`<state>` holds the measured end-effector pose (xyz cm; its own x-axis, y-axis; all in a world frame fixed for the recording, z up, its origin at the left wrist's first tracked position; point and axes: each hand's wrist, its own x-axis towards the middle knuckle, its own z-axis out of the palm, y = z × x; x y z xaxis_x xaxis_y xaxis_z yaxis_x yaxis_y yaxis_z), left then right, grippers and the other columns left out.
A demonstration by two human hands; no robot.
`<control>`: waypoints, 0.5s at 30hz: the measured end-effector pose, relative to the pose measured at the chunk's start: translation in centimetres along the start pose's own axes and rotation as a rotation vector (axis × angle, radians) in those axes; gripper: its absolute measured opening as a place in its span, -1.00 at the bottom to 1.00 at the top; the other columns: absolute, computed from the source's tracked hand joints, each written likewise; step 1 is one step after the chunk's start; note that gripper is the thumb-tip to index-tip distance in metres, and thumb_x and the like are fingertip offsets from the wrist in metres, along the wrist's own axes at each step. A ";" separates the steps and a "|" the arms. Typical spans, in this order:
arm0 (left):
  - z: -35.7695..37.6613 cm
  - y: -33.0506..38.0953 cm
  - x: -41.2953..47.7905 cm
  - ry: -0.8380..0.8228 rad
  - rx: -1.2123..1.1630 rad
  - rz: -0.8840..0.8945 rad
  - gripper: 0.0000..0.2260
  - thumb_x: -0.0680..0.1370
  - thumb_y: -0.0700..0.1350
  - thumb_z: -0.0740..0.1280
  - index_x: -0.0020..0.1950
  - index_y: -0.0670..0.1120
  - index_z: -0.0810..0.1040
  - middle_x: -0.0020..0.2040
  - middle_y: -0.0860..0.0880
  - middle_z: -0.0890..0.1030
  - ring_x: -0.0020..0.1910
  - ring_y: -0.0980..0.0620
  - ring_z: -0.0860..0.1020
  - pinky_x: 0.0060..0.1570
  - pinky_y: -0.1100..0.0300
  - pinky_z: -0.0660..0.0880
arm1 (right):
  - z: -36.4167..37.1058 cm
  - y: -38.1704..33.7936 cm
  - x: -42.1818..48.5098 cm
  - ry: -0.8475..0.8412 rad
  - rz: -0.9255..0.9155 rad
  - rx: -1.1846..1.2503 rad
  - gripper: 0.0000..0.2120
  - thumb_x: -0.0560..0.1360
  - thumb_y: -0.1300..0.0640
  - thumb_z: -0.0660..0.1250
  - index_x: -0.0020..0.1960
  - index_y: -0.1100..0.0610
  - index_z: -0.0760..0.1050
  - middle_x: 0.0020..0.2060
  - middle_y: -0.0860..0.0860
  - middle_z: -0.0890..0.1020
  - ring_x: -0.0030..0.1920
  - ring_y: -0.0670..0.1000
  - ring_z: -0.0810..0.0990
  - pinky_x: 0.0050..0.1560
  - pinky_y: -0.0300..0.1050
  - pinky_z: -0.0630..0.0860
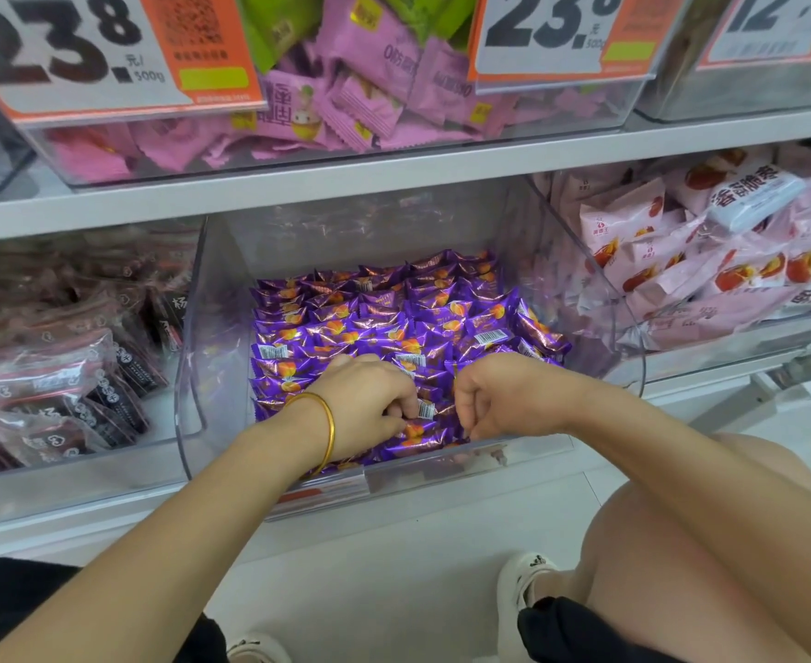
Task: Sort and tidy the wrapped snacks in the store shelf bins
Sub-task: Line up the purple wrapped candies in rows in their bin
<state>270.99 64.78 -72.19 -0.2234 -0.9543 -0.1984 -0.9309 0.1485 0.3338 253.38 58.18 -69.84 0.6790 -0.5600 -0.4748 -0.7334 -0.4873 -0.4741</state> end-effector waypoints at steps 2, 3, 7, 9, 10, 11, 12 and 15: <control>-0.1 0.1 -0.1 -0.010 -0.008 0.008 -0.83 0.48 0.05 0.38 0.04 0.07 0.57 -0.17 0.17 0.47 -0.05 0.15 0.32 0.09 0.18 0.22 | 0.1 -0.2 0.2 -0.005 0.012 -0.018 -0.70 0.40 0.34 0.39 -0.32 -0.02 0.43 -0.37 -0.14 0.48 -0.34 -0.14 0.48 -0.39 -0.41 0.40; -0.2 0.1 -0.2 -0.021 -0.003 0.013 -0.77 0.45 0.10 0.39 0.06 0.07 0.56 -0.15 0.17 0.47 -0.04 0.14 0.34 0.03 0.20 0.21 | 0.1 -0.3 0.2 -0.013 0.014 -0.018 -0.69 0.40 0.35 0.39 -0.32 -0.02 0.44 -0.36 -0.13 0.49 -0.32 -0.09 0.51 -0.36 -0.38 0.44; -0.3 0.3 -0.3 -0.032 0.112 0.049 -0.72 0.44 0.14 0.37 0.09 0.07 0.49 -0.12 0.17 0.42 -0.03 0.14 0.31 -0.03 0.19 0.17 | -0.5 -0.1 -0.1 -0.038 0.021 0.016 -0.74 0.39 0.34 0.41 -0.30 0.01 0.49 -0.36 -0.09 0.54 -0.37 -0.15 0.50 -0.39 -0.40 0.41; -0.2 0.6 -0.1 -0.015 0.148 0.064 -0.74 0.45 0.13 0.35 0.06 0.06 0.47 -0.15 0.16 0.40 -0.05 0.12 0.29 -0.04 0.19 0.17 | -1.1 0.1 -0.3 -0.046 0.019 0.108 -0.76 0.37 0.35 0.44 -0.29 0.04 0.50 -0.37 -0.04 0.56 -0.38 -0.14 0.52 -0.35 -0.37 0.45; -0.2 0.7 -0.1 -0.007 0.153 0.065 -0.75 0.46 0.12 0.35 0.05 0.06 0.47 -0.16 0.16 0.39 -0.05 0.12 0.28 -0.04 0.19 0.17 | -1.3 0.2 -0.5 -0.053 0.011 0.173 -0.77 0.36 0.36 0.44 -0.29 0.06 0.51 -0.36 -0.01 0.57 -0.38 -0.11 0.54 -0.31 -0.32 0.49; -0.2 0.8 0.0 -0.001 0.149 0.063 -0.77 0.46 0.11 0.34 0.04 0.05 0.47 -0.16 0.15 0.39 -0.05 0.11 0.28 -0.04 0.19 0.17 | -1.3 0.2 -0.6 -0.062 0.001 0.219 -0.77 0.36 0.37 0.44 -0.28 0.08 0.52 -0.36 0.02 0.59 -0.37 -0.08 0.56 -0.29 -0.28 0.52; -0.2 0.8 0.0 0.005 0.144 0.062 -0.79 0.46 0.09 0.34 0.03 0.05 0.47 -0.16 0.15 0.39 -0.05 0.11 0.28 -0.04 0.19 0.16 | -1.2 0.1 -0.6 -0.067 -0.002 0.224 -0.78 0.36 0.37 0.44 -0.28 0.08 0.52 -0.37 0.02 0.59 -0.37 -0.07 0.56 -0.28 -0.26 0.52; -0.1 0.8 0.1 0.014 0.143 0.063 -0.81 0.47 0.07 0.35 0.01 0.05 0.47 -0.17 0.15 0.39 -0.06 0.12 0.28 -0.05 0.19 0.16 | -0.2 -1.1 -0.3 -0.021 0.003 0.097 -0.77 0.36 0.33 0.43 -0.31 0.02 0.53 -0.41 -0.09 0.57 -0.44 -0.22 0.50 -0.36 -0.38 0.45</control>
<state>270.28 64.81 -71.82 -0.2791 -0.9455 -0.1677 -0.9471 0.2422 0.2105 253.97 58.71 -69.04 0.6782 -0.5467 -0.4911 -0.7293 -0.4180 -0.5417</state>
